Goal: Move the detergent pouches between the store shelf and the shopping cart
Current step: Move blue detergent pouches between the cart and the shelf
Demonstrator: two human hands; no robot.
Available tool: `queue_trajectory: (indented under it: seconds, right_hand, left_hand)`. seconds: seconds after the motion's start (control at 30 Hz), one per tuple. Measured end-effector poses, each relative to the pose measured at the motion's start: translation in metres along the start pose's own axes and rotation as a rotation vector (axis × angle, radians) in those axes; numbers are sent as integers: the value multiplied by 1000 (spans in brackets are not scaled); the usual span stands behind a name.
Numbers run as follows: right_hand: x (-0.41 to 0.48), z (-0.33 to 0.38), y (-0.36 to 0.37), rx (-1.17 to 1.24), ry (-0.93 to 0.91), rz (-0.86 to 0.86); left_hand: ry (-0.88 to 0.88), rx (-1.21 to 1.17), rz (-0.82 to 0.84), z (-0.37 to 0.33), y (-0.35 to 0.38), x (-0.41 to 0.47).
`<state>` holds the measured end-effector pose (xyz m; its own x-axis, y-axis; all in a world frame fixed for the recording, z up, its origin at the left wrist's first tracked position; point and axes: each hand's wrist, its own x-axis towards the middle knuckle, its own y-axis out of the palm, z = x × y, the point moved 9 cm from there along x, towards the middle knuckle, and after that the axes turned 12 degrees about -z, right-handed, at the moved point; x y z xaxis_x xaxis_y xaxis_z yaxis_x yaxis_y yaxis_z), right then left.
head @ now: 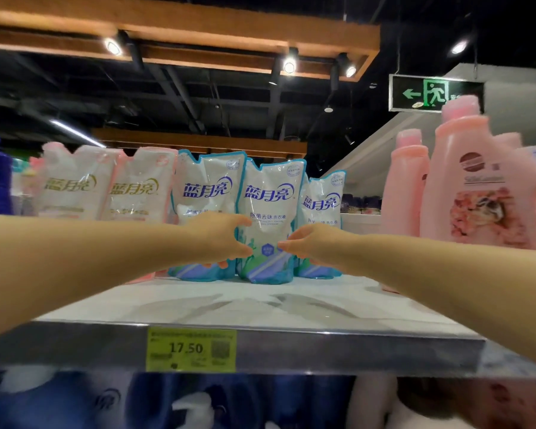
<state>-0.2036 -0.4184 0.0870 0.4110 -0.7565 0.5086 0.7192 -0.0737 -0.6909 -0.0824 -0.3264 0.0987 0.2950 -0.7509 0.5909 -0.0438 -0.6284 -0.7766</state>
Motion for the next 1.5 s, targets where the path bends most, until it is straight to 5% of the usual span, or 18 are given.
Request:
queue_trajectory:
  seconds: [0.2,0.43,0.8,1.2,1.5]
  right_hand:
    - [-73,32,-22,62,-106,-37]
    - [-202,58,-70,89,-296,-363]
    - [-440,16,-95,397,-7,-538]
    - [-729,-184,-217,186,530,-783]
    - [-920,-333,-311,14,986,-947]
  left_hand:
    - [62,-65,-102,-30,-31,-66]
    - [248,-309,-229,-63,-58,-186]
    - [289,-717,-319,-139,-49,-385]
    - [60,-1191,198,-383,79,-587]
    - [62,-1172,511,-566,185,-701]
